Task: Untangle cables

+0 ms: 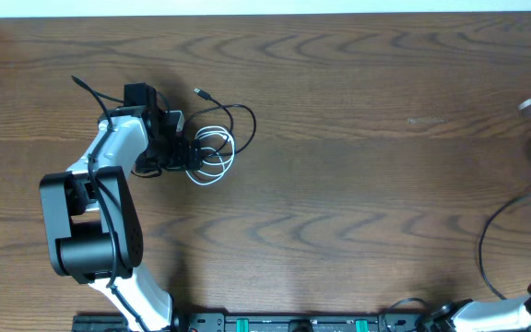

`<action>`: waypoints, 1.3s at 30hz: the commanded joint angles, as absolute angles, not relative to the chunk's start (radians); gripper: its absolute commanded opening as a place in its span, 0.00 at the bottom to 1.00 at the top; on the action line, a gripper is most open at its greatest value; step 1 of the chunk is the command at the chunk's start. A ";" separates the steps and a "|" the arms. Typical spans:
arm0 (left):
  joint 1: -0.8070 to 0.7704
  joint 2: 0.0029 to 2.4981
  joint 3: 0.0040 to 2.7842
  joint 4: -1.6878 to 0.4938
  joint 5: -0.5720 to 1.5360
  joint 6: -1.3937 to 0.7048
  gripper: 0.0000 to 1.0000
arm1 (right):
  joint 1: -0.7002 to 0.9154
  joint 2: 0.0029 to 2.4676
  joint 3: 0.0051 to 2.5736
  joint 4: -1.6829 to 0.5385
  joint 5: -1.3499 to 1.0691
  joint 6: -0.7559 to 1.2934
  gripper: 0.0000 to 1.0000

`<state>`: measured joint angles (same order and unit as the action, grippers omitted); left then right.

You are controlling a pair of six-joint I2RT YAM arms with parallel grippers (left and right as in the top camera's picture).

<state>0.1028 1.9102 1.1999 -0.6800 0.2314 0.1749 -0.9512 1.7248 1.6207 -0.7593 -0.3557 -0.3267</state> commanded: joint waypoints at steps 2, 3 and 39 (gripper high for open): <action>0.104 1.923 1.195 -0.683 0.236 0.162 0.98 | -0.947 1.755 1.624 -0.776 -0.314 -0.328 0.92; 0.104 1.923 1.195 -0.683 0.236 0.162 0.98 | -0.947 1.757 1.624 -0.778 -0.318 -0.325 0.93; 0.104 1.923 1.195 -0.683 0.236 0.162 0.98 | -0.475 1.757 1.469 -1.287 -0.180 -0.100 0.99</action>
